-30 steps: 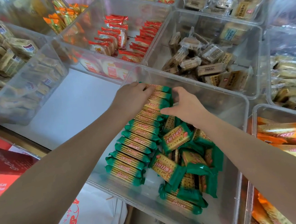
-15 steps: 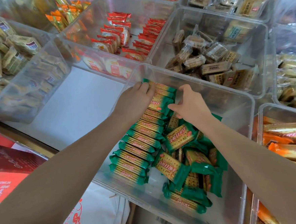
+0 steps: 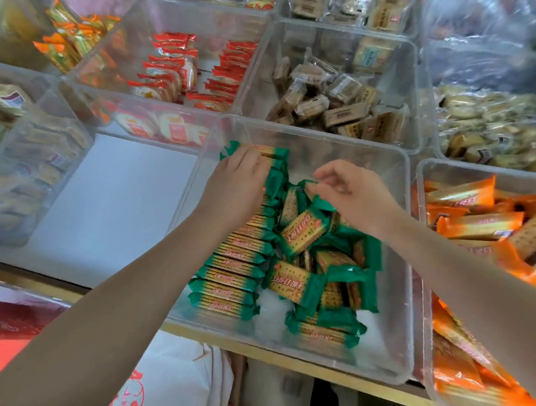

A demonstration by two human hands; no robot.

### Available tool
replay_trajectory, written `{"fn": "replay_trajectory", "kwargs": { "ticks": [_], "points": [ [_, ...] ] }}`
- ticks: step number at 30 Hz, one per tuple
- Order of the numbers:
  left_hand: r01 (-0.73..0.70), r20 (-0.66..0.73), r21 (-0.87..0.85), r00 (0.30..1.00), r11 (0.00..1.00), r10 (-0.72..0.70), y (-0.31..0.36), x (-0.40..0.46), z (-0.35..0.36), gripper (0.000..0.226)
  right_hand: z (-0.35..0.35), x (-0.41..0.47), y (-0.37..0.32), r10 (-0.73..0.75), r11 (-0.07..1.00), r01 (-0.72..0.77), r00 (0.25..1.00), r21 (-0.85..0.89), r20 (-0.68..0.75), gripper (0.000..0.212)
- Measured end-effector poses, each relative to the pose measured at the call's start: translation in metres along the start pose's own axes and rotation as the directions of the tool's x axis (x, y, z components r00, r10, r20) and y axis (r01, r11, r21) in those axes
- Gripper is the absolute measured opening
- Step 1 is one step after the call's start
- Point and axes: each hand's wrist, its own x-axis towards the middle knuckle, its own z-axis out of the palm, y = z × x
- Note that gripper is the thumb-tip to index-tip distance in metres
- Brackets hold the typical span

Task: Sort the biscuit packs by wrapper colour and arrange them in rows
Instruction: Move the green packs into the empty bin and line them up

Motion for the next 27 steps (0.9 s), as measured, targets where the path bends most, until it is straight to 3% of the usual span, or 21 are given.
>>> {"fn": "replay_trajectory", "kwargs": {
  "ticks": [7, 13, 16, 18, 20, 23, 27],
  "points": [
    [-0.263, 0.019, -0.197, 0.962, 0.944, 0.272, 0.045, -0.035, -0.037, 0.040, -0.016, -0.105, 0.007, 0.141, 0.980, -0.097, 0.954, 0.173, -0.265, 0.010],
    [-0.169, 0.092, -0.385, 0.971, 0.907, 0.221, 0.099, -0.040, -0.048, 0.046, -0.052, -0.165, 0.059, 0.129, 0.988, -0.150, 0.925, -0.031, -0.359, 0.018],
    [-0.101, 0.107, -0.447, 0.981, 0.889, 0.165, 0.136, -0.032, -0.052, 0.044, -0.082, -0.169, 0.099, 0.132, 0.952, -0.195, 0.957, -0.235, -0.257, 0.028],
    [-0.079, 0.088, -0.471, 0.987, 0.879, 0.136, 0.161, -0.023, -0.054, 0.043, -0.097, -0.165, 0.121, 0.106, 0.924, -0.147, 0.986, -0.353, -0.131, 0.034],
    [-0.089, 0.063, -0.465, 0.989, 0.881, 0.133, 0.186, -0.014, -0.054, 0.041, -0.106, -0.159, 0.136, 0.043, 0.882, -0.034, 0.999, -0.470, 0.008, 0.045],
    [-0.060, 0.069, -0.455, 0.992, 0.889, 0.102, 0.216, -0.001, -0.049, 0.039, -0.110, -0.145, 0.150, -0.033, 0.730, 0.149, 0.983, -0.667, 0.183, 0.068],
    [-0.024, 0.106, -0.385, 0.992, 0.923, 0.070, 0.244, 0.011, -0.040, 0.038, -0.100, -0.129, 0.154, -0.183, 0.548, 0.323, 0.946, -0.771, 0.267, 0.075]
  ]
}}
